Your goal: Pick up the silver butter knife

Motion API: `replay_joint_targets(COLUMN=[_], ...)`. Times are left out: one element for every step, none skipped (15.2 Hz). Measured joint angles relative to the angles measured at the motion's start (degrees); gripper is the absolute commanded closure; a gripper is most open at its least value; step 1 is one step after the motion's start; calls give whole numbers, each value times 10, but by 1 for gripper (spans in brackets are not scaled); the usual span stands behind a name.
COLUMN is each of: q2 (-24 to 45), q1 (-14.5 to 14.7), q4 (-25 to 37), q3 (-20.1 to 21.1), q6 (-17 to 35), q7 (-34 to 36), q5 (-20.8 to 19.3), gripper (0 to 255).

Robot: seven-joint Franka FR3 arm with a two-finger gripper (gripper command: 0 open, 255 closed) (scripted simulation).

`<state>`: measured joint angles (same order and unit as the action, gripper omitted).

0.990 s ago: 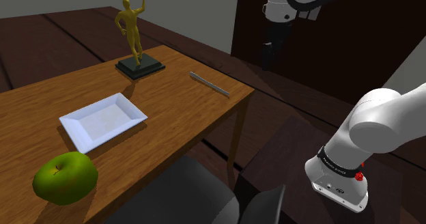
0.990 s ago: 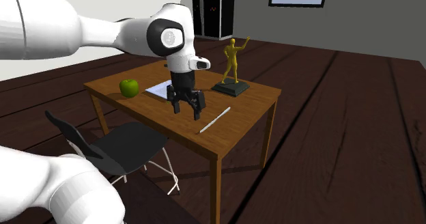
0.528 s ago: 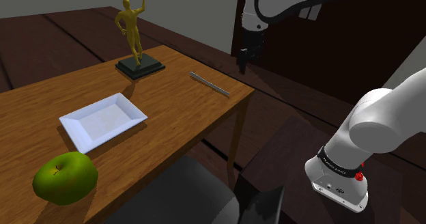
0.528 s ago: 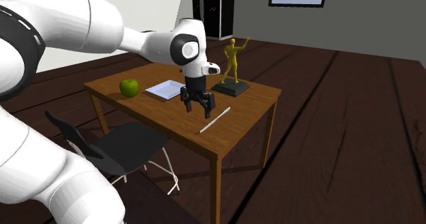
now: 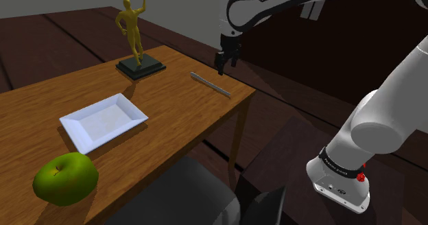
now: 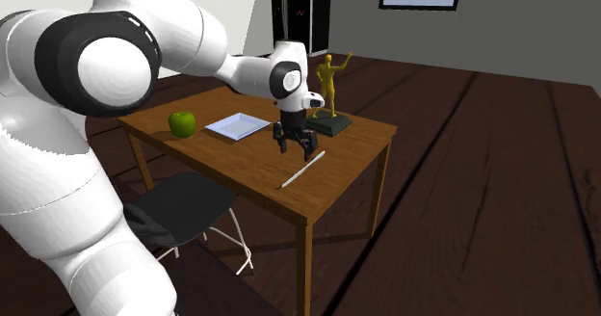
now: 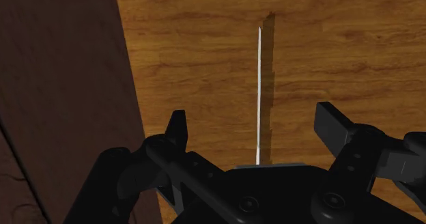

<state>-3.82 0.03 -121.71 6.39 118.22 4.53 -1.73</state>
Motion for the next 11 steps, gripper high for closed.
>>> replay_joint_targets(q2=[21, 43, 60, 84, 109, 131, 152, 174, 185, 192, 197], q1=[1, 1, 0, 2, 3, 5, 5, 6, 8, 9, 9], q4=[18, 38, 51, 74, 98, 114, 136, 161, 174, 177, 177], q3=[1, 2, 1, 2, 3, 3, 3, 3, 4, 4, 4], q6=[7, 11, 17, 21, 24, 33, 34, 33, 34, 39, 44], q7=[3, 5, 4, 8, 10, 13, 14, 15, 18, 19, 19], q5=[-1, -2, -2, -4, -5, -6, -7, -8, -9, -10, -10], gripper=[0, 0, 0, 0, 0, 0, 0, 0, 0, 0, 0])
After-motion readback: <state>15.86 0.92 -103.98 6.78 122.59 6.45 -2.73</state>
